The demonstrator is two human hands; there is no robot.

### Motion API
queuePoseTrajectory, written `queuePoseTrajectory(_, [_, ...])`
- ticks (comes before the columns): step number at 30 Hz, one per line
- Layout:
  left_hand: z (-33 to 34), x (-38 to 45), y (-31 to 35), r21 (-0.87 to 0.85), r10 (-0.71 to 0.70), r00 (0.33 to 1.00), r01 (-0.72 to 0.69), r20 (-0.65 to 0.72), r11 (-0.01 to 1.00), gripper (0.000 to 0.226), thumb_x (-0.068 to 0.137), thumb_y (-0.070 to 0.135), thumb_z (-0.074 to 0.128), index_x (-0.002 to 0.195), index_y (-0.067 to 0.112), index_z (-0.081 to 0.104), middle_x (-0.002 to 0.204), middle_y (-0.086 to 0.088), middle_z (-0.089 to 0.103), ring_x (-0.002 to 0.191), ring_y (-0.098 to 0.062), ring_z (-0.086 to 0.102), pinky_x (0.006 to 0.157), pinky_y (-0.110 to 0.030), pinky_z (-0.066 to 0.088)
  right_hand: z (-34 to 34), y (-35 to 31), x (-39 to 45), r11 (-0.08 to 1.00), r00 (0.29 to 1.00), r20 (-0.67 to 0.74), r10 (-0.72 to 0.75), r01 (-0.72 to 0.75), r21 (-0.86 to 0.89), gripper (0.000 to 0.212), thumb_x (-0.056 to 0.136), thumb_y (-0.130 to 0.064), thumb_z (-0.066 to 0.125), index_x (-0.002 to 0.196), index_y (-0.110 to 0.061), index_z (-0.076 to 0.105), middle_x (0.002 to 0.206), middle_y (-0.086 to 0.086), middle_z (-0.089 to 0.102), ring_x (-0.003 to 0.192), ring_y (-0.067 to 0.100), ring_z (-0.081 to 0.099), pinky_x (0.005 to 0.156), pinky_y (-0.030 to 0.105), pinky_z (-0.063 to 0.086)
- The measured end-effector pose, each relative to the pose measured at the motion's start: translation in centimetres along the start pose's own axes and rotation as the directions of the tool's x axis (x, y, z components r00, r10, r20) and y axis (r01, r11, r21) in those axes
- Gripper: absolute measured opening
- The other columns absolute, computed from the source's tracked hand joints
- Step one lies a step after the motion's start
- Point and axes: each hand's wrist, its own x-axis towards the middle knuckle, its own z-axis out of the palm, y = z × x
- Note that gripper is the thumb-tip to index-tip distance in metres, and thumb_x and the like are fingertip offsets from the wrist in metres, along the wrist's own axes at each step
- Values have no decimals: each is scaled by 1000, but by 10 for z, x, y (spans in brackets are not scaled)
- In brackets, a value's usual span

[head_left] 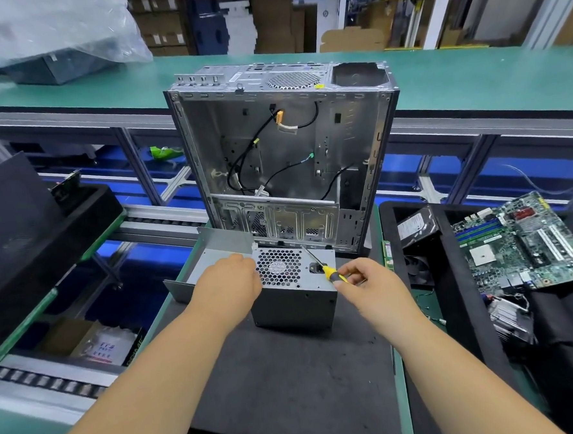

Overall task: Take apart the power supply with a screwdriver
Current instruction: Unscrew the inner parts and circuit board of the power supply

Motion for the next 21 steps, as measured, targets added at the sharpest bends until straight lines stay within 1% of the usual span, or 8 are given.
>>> queuePoseTrajectory(2, [-4, 2, -2, -72, -35, 999, 34, -17, 997, 17, 97, 13, 44, 82, 11, 53, 78, 1, 43, 80, -22, 47, 63, -32, 35, 1, 0, 1, 1000, 1000, -5, -7, 7, 4, 6, 89, -32, 69, 86, -32, 64, 73, -11, 55, 63, 6, 48, 58, 24, 40])
queuePoseTrajectory(6, [-10, 8, -9, -409, -105, 983, 33, -154, 912, 39, 98, 27, 51, 63, 18, 38, 68, 2, 42, 63, -18, 41, 53, -31, 27, 1, 2, 4, 999, 999, -40, -1, 2, 34, 7, 91, -29, 67, 93, -34, 63, 75, -8, 56, 65, 8, 49, 58, 26, 39])
queuePoseTrajectory(8, [-11, 8, -7, -513, -99, 975, -17, -199, 858, 37, 96, 35, 57, 64, 22, 44, 69, 4, 45, 62, -10, 43, 54, -24, 29, 0, 7, 5, 998, 998, -62, 23, -19, 61, 11, 92, -27, 64, 97, -37, 60, 78, -7, 59, 69, 12, 54, 61, 30, 42])
queuePoseTrajectory(11, [-10, 9, 4, -687, -66, 982, -74, -175, 723, 22, 92, 27, 65, 71, 26, 57, 75, 6, 55, 68, -6, 49, 60, -15, 38, -3, 19, 6, 993, 990, -105, 92, -83, 84, 13, 93, -28, 61, 100, -39, 58, 78, -7, 61, 72, 16, 60, 73, 38, 50])
queuePoseTrajectory(14, [-4, 7, 18, -780, -19, 991, -93, -133, 618, 16, 91, 18, 66, 79, 28, 64, 79, 9, 61, 71, -3, 51, 67, -18, 44, -9, 36, 4, 988, 981, -118, 157, -155, 26, 21, 93, -20, 60, 107, -34, 54, 69, -12, 61, 60, 5, 62, 71, 42, 59])
queuePoseTrajectory(18, [4, 5, 41, -862, 34, 996, -92, -86, 498, 18, 93, 14, 63, 85, 30, 67, 77, 17, 63, 70, 0, 53, 65, -10, 42, -19, 65, -3, 936, 948, -119, 295, -312, -166, 26, 90, -14, 57, 112, -27, 50, 76, -8, 61, 52, 0, 64, 59, 33, 53])
queuePoseTrajectory(20, [6, 3, 53, -870, 81, 993, -112, -83, 480, 20, 94, 12, 62, 85, 30, 66, 75, 21, 62, 69, 2, 53, 65, -7, 40, -22, 79, -8, 883, 928, -114, 353, -371, -286, 25, 91, -17, 58, 113, -25, 49, 80, -10, 60, 52, -2, 62, 53, 26, 45])
queuePoseTrajectory(21, [7, 3, 57, -866, 99, 991, -124, -86, 485, 21, 94, 11, 61, 86, 30, 66, 77, 20, 63, 70, 2, 53, 66, -6, 40, -22, 85, -10, 863, 917, -103, 385, -398, -312, 25, 91, -17, 59, 113, -24, 49, 82, -8, 61, 57, 1, 63, 56, 28, 49])
